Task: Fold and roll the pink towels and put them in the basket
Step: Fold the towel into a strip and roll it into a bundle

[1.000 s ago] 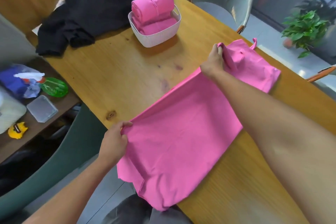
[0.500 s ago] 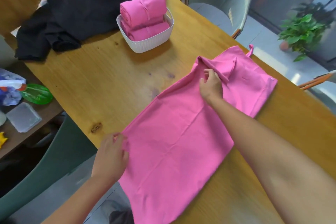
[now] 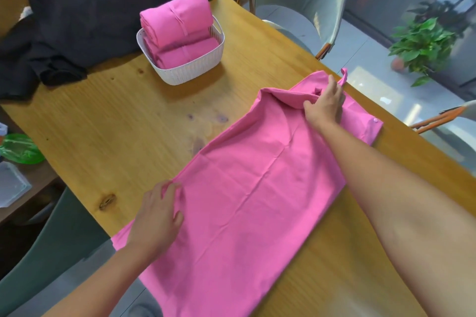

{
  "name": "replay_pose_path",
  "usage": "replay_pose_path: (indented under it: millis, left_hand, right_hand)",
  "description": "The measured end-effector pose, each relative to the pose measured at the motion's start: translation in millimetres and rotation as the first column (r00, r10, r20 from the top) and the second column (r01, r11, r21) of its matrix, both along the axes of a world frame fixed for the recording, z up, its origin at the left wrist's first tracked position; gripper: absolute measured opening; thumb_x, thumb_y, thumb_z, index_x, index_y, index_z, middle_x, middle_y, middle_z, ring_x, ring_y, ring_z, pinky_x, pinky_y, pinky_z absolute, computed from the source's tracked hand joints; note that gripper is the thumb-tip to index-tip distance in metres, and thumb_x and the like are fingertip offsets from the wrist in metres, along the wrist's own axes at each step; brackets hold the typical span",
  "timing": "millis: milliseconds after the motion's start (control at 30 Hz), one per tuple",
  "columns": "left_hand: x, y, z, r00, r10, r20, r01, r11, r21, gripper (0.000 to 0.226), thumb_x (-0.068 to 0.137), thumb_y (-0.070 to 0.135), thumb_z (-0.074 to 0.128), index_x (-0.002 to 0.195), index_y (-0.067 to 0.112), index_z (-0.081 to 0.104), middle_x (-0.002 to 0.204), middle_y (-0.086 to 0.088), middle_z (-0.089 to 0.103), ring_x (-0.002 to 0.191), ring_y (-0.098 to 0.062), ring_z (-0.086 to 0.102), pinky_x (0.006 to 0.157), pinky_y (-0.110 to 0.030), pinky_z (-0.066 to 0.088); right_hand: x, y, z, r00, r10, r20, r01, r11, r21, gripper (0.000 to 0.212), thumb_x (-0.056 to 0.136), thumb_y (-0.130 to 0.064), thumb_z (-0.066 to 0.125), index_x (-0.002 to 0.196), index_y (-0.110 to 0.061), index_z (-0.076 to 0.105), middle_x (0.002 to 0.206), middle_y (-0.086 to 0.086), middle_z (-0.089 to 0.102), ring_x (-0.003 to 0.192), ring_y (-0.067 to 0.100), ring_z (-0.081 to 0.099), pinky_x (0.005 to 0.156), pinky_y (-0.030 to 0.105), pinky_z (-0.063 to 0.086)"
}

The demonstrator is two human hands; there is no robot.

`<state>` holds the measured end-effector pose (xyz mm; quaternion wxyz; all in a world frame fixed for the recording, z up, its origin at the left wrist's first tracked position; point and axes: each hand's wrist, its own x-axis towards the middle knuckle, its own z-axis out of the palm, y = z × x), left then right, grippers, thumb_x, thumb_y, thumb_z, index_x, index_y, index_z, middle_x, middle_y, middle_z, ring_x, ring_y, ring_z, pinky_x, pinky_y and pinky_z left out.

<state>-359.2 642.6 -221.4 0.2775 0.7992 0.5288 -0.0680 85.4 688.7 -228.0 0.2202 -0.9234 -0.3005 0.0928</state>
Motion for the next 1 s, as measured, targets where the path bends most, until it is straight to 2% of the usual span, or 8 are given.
replay_pose_path:
  millis: [200, 267, 467, 633, 767, 833, 933, 1000]
  left_hand:
    - [16, 24, -8, 0.993, 0.113, -0.019, -0.113, 0.994, 0.007, 0.051, 0.092, 0.019, 0.068, 0.139, 0.007, 0.051, 0.131, -0.015, 0.052, 0.119, -0.037, 0.049, 0.105, -0.045, 0.039]
    - [20, 29, -7, 0.992, 0.125, -0.016, -0.125, 0.992, 0.016, 0.044, 0.092, 0.021, 0.069, 0.131, 0.007, 0.056, 0.125, -0.015, 0.056, 0.115, -0.037, 0.052, 0.102, -0.046, 0.042]
    - [38, 38, -10, 0.980, 0.186, -0.064, -0.183, 0.982, 0.056, 0.027, 0.095, 0.031, 0.066, 0.109, 0.009, 0.060, 0.105, -0.015, 0.058, 0.100, -0.038, 0.055, 0.087, -0.047, 0.046]
    - [41, 38, -7, 0.960, 0.278, 0.040, -0.280, 0.958, 0.069, 0.023, 0.100, 0.035, 0.057, 0.087, 0.016, 0.053, 0.090, -0.005, 0.053, 0.093, -0.033, 0.054, 0.080, -0.044, 0.041]
    - [42, 35, -2, 0.933, 0.323, 0.155, -0.314, 0.946, -0.084, 0.030, 0.101, 0.034, 0.058, 0.079, 0.014, 0.049, 0.072, -0.001, 0.058, 0.073, -0.029, 0.055, 0.066, -0.038, 0.036]
    - [44, 32, 3, 0.932, 0.314, 0.181, -0.297, 0.948, -0.119, 0.030, 0.100, 0.030, 0.058, 0.079, 0.012, 0.050, 0.072, -0.003, 0.058, 0.073, -0.030, 0.054, 0.065, -0.040, 0.036]
    - [44, 28, 11, 0.952, 0.222, 0.209, -0.229, 0.973, 0.007, 0.021, 0.097, 0.023, 0.062, 0.082, 0.009, 0.057, 0.089, -0.004, 0.055, 0.087, -0.026, 0.049, 0.082, -0.041, 0.039]
    - [42, 26, 15, 0.956, 0.163, 0.245, -0.183, 0.981, 0.057, 0.016, 0.095, 0.019, 0.065, 0.082, 0.011, 0.059, 0.091, -0.001, 0.050, 0.086, -0.021, 0.042, 0.084, -0.037, 0.037]
  right_hand:
    - [44, 16, -1, 0.907, 0.342, -0.245, -0.396, 0.891, -0.223, 0.095, 0.067, -0.037, 0.087, 0.147, -0.043, 0.036, 0.157, 0.004, 0.026, 0.145, 0.028, 0.019, 0.113, 0.054, 0.019]
    - [42, 11, -5, 0.891, 0.403, -0.210, -0.448, 0.858, -0.253, 0.089, 0.065, -0.044, 0.088, 0.141, -0.047, 0.041, 0.160, 0.000, 0.021, 0.147, 0.027, 0.015, 0.114, 0.055, 0.016]
    - [38, 4, -17, 0.941, 0.333, 0.052, -0.333, 0.943, -0.017, 0.021, 0.082, -0.031, 0.073, 0.100, -0.019, 0.073, 0.140, 0.001, 0.054, 0.137, 0.027, 0.036, 0.109, 0.041, 0.023]
    - [33, -6, 8, 0.967, 0.206, -0.148, -0.162, 0.952, 0.260, 0.027, 0.081, -0.028, 0.080, 0.101, -0.010, 0.077, 0.117, -0.003, 0.066, 0.120, 0.017, 0.055, 0.110, 0.036, 0.039]
    - [29, -12, 30, 0.947, 0.135, -0.291, -0.009, 0.919, 0.395, 0.030, 0.085, -0.027, 0.077, 0.110, -0.011, 0.073, 0.097, -0.009, 0.068, 0.079, -0.016, 0.060, 0.075, 0.002, 0.043]
    - [25, -14, 38, 0.957, 0.122, -0.265, -0.009, 0.920, 0.391, 0.030, 0.089, -0.029, 0.072, 0.113, -0.011, 0.071, 0.097, -0.010, 0.065, 0.080, -0.021, 0.055, 0.072, -0.006, 0.037]
    - [20, -15, 49, 0.974, 0.099, -0.206, -0.015, 0.928, 0.373, 0.031, 0.092, -0.036, 0.066, 0.112, -0.013, 0.068, 0.105, -0.002, 0.067, 0.104, 0.007, 0.061, 0.091, 0.014, 0.046]
    - [17, -18, 56, 0.984, 0.083, -0.160, -0.020, 0.931, 0.364, 0.033, 0.093, -0.039, 0.064, 0.112, -0.013, 0.066, 0.107, 0.001, 0.067, 0.100, 0.016, 0.061, 0.085, 0.023, 0.045]
